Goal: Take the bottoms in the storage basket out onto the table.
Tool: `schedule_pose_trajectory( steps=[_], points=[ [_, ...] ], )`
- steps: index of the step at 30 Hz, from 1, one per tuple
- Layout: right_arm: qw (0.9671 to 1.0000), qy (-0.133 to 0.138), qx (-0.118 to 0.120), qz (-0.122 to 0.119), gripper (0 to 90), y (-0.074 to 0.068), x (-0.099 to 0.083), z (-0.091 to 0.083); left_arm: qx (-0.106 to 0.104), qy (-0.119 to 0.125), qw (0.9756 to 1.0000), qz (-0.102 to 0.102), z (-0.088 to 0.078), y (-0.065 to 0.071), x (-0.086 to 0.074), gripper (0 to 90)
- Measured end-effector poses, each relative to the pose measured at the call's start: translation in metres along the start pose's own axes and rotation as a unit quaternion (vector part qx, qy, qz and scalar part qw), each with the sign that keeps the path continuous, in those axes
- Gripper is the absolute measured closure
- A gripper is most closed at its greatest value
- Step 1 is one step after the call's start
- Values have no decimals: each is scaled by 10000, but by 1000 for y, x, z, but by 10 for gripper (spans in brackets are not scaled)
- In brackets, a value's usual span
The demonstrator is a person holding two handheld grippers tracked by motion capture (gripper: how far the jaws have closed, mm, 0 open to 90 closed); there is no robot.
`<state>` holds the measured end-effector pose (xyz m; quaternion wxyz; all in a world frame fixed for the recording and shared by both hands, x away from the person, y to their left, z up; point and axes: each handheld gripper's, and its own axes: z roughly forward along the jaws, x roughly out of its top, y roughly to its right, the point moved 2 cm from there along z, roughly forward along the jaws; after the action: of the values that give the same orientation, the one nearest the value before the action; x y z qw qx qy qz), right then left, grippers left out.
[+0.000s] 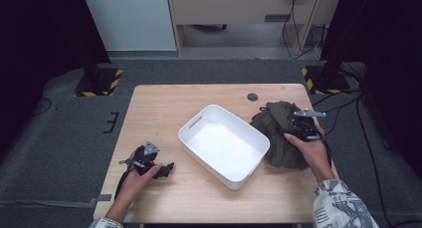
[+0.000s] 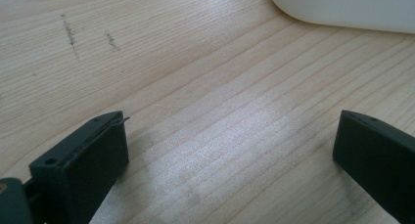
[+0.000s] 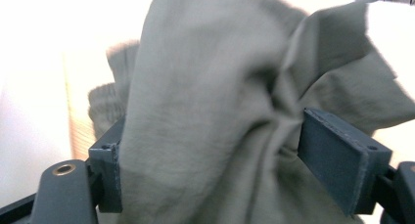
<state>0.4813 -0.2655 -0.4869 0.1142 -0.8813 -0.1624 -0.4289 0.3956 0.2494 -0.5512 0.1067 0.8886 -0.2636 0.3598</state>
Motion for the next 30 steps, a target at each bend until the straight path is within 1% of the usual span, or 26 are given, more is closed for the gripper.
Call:
schedule_pose_trajectory(
  steps=[2, 4, 6, 8, 10, 12, 13, 14, 15, 16, 18, 19, 21, 23, 24, 26, 28, 30],
  points=[
    [9999, 87, 65, 30, 183, -1, 5, -8, -2, -2, 10000, 4, 0, 0, 0, 0],
    [9998, 206, 85, 1, 179, -4, 9, -18, -23, -34, 10000, 11, -1, 0, 1, 1],
    [9994, 302, 149, -5, 209, -7, 13, -25, -13, -70, 10000, 60, -3, 1, 2, 33],
    [9987, 425, 274, -30, 275, -12, 15, -33, 4, -18, 10000, 85, -6, 3, 4, 36],
    [9979, 512, 366, -141, 385, -17, 16, -38, 24, 80, 9999, 85, -10, 5, 6, 38],
    [9969, 592, 470, -197, 468, -21, 17, -42, 31, 161, 9998, 92, -14, 8, 8, 40],
    [9960, 639, 559, -259, 553, -23, 17, -43, 33, 194, 9998, 92, -16, 10, 10, 40],
    [9947, 660, 726, -296, 592, -27, 17, -44, 23, 196, 9998, 78, -17, 12, 11, 42],
    [9941, 656, 800, -328, 624, -28, 17, -44, 4, 245, 9997, 60, -18, 14, 12, 44],
    [9934, 631, 890, -365, 675, -30, 17, -44, -5, 287, 9996, 70, -19, 16, 14, 50],
    [9924, 587, 994, -433, 729, -34, 17, -43, -51, 406, 9992, 6, -21, 23, 19, 61],
    [9916, 560, 1083, -425, 755, -37, 16, -41, -58, 428, 9991, 1, -21, 27, 20, 67],
    [9909, 479, 1161, -478, 774, -41, 13, -37, -87, 464, 9989, 55, -21, 35, 24, 77],
    [9903, 342, 1244, -520, 792, -46, 9, -30, -169, 467, 9987, 135, -20, 46, 27, 80],
    [9899, 300, 1259, -584, 795, -48, 7, -27, -188, 466, 9986, 159, -19, 50, 28, 82],
    [9892, 236, 1300, -636, 803, -51, 4, -23, -229, 470, 9984, 230, -17, 59, 31, 91],
    [9881, 216, 1363, -686, 808, -53, 2, -20, -243, 529, 9978, 307, -16, 67, 35, 95],
    [9877, 245, 1381, -688, 821, -55, 0, -18, -233, 592, 9975, 321, -16, 73, 37, 105]
  ],
)
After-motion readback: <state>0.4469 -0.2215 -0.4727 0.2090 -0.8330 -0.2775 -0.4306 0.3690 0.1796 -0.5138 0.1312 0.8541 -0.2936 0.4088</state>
